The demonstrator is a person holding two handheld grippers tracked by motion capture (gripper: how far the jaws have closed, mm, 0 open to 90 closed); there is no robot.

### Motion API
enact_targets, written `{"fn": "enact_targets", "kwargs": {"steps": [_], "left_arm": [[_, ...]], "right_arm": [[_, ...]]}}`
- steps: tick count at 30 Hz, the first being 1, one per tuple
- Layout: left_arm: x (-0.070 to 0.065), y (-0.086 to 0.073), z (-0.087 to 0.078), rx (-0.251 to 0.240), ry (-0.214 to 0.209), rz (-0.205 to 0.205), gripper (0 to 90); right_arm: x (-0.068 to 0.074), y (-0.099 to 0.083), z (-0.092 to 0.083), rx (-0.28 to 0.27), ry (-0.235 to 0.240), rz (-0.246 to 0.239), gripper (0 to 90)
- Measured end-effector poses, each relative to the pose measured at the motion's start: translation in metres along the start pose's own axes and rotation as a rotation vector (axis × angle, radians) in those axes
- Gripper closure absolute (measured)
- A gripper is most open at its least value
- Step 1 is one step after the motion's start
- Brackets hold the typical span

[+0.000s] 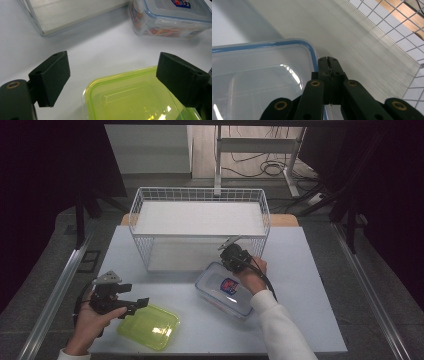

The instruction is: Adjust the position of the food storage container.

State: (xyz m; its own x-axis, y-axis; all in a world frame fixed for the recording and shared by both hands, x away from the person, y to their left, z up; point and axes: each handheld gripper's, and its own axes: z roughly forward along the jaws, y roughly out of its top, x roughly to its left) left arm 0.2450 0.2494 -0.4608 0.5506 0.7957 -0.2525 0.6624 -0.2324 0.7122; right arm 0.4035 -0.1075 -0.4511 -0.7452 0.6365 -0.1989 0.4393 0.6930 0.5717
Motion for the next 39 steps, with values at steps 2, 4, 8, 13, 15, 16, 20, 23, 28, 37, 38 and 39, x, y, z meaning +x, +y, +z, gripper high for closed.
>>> {"fn": "enact_targets", "kwargs": {"steps": [2,4,8,13,15,16,20,23,28,37,38,39], "left_arm": [[0.000,0.000,0.001,0.002,0.002,0.002,11.9],[-0.001,0.000,0.001,0.002,0.001,0.005,11.9],[-0.002,0.000,0.002,0.002,-0.001,0.003,11.8],[-0.003,0.000,0.004,0.009,-0.005,0.003,11.8],[-0.003,0.000,0.005,0.011,-0.006,0.003,11.8],[-0.003,0.000,0.005,0.011,-0.006,0.003,11.8],[-0.002,-0.001,0.006,0.014,-0.005,0.004,11.7],[-0.003,-0.001,0.007,0.018,-0.006,0.004,11.7],[-0.003,-0.001,0.007,0.016,-0.008,0.006,11.7],[-0.005,-0.001,0.010,0.025,-0.010,0.012,11.6],[-0.005,-0.002,0.010,0.026,-0.010,0.011,11.6],[-0.005,-0.002,0.010,0.026,-0.010,0.011,11.6]], "right_arm": [[-0.001,0.000,0.001,0.006,-0.006,-0.002,89.0],[-0.001,0.000,0.002,0.004,-0.004,-0.001,89.0],[0.001,0.000,0.005,0.020,-0.031,-0.033,89.0],[-0.001,0.000,0.008,0.017,0.000,-0.019,89.1],[0.002,0.000,0.008,0.016,0.007,-0.030,89.1],[0.002,0.000,0.008,0.016,0.007,-0.030,89.1],[0.009,0.001,0.007,0.009,0.040,-0.051,89.1],[0.017,0.002,0.006,0.008,0.066,-0.067,89.1],[0.028,0.003,0.004,0.007,0.092,-0.097,89.1],[0.030,-0.003,-0.003,-0.012,0.129,-0.083,89.0],[0.029,-0.004,-0.007,-0.026,0.131,-0.071,89.0],[0.029,-0.004,-0.007,-0.026,0.131,-0.071,89.0]]}}
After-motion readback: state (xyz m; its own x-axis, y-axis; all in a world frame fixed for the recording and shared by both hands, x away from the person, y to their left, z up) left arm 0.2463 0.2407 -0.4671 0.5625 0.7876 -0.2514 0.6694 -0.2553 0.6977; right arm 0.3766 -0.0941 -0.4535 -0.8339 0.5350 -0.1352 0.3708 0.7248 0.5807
